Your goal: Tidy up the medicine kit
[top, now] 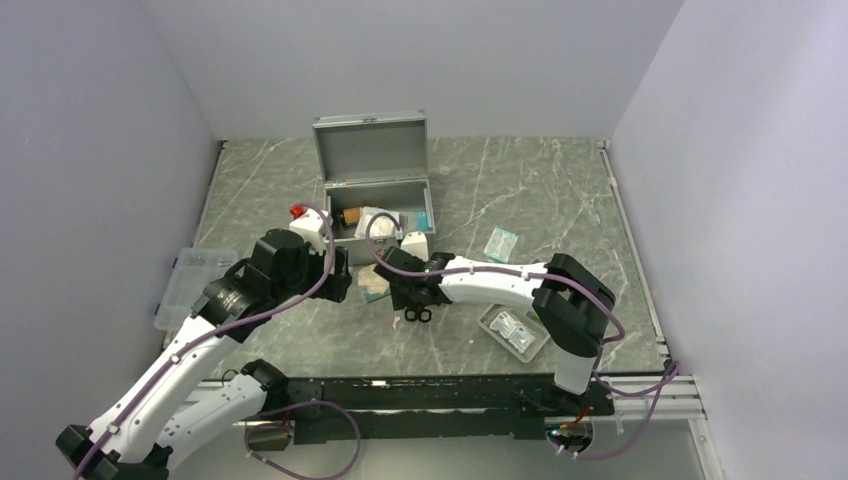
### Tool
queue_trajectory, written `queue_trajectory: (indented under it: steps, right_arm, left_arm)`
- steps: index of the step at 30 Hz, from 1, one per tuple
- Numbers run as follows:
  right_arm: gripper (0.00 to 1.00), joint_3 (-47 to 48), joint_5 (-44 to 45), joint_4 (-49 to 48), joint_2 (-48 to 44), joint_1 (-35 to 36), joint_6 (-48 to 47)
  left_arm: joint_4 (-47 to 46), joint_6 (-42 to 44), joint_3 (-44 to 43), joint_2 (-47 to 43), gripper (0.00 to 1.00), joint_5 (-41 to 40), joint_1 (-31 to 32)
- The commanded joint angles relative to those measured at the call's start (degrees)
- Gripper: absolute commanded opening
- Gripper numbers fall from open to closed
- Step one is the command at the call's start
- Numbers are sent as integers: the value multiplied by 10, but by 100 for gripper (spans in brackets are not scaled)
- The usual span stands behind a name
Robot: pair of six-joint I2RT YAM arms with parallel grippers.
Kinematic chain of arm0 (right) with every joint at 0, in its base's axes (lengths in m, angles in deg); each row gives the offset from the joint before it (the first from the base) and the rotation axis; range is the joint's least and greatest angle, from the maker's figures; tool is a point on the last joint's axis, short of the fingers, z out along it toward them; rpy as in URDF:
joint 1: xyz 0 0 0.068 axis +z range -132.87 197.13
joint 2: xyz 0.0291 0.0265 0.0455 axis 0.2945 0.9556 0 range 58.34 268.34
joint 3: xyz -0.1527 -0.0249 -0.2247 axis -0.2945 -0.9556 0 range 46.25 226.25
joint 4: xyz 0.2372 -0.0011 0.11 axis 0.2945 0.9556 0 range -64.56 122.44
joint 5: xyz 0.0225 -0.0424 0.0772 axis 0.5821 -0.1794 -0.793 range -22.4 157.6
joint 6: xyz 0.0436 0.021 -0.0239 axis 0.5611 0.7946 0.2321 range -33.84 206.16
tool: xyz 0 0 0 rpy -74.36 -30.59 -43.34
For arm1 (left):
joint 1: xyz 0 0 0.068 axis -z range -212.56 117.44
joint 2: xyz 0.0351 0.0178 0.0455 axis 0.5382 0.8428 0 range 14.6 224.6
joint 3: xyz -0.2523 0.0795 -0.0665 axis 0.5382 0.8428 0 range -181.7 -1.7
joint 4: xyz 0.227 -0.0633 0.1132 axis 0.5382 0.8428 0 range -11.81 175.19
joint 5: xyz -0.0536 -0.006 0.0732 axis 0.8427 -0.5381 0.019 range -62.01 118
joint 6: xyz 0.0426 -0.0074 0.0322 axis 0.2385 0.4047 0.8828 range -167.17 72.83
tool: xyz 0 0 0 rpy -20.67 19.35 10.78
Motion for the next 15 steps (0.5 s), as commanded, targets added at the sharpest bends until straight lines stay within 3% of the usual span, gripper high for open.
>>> queue_trajectory:
  steps: [1, 15]
  right_arm:
    - [59, 9, 13, 23, -11, 18, 41]
    - [43, -17, 9, 37, -8, 25, 125]
  left_arm:
    - [-15, -4, 0, -8, 99, 11, -6]
    - [-21, -2, 3, -16, 99, 33, -9]
